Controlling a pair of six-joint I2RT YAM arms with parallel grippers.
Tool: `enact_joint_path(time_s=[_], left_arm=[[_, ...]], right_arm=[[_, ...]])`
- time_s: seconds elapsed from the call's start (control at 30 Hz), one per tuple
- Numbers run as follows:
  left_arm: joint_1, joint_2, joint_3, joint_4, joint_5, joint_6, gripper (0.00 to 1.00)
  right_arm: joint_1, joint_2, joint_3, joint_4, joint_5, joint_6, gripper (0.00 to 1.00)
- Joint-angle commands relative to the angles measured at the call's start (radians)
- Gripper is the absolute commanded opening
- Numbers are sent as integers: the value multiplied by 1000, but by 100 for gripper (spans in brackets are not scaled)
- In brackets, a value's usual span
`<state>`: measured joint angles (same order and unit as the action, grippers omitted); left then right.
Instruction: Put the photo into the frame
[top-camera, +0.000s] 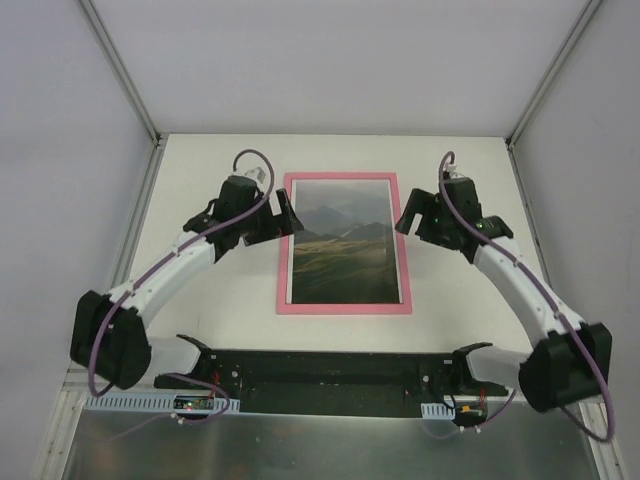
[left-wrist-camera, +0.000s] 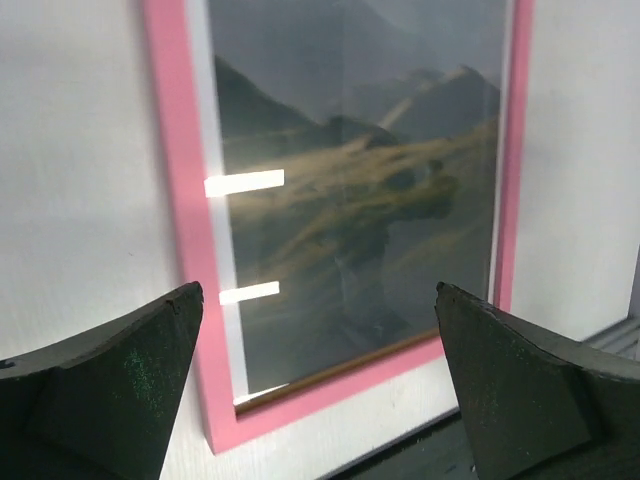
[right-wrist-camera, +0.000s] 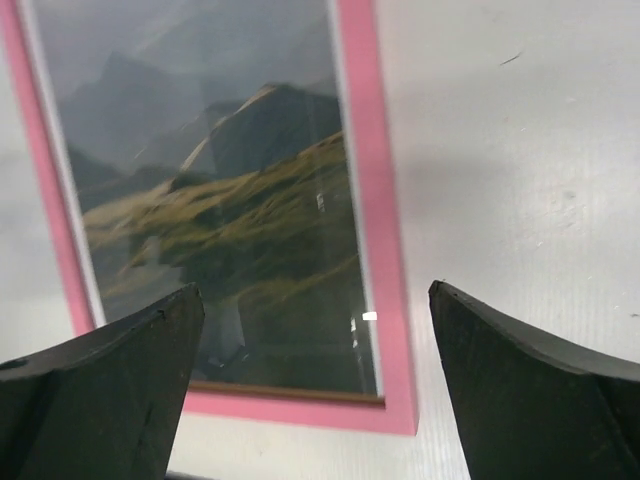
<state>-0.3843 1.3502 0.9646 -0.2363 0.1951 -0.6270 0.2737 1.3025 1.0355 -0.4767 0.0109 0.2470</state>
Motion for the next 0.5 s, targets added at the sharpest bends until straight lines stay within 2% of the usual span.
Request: enact_joint_path(time_s=[0.0, 0.23, 0.27, 0.47], left_arm=[[-116, -186, -85, -58, -121, 70, 99], [-134, -445, -259, -69, -157, 113, 99], [-134, -463, -276, -70, -163, 112, 99], [-134, -513, -306, -78, -177, 105, 99]], right_arm=[[67, -237, -112, 10, -17, -9, 96], [79, -560, -294, 6, -17, -2, 96], [79, -587, -313, 7, 19, -3, 96], [79, -644, -368, 15, 21, 6, 96]])
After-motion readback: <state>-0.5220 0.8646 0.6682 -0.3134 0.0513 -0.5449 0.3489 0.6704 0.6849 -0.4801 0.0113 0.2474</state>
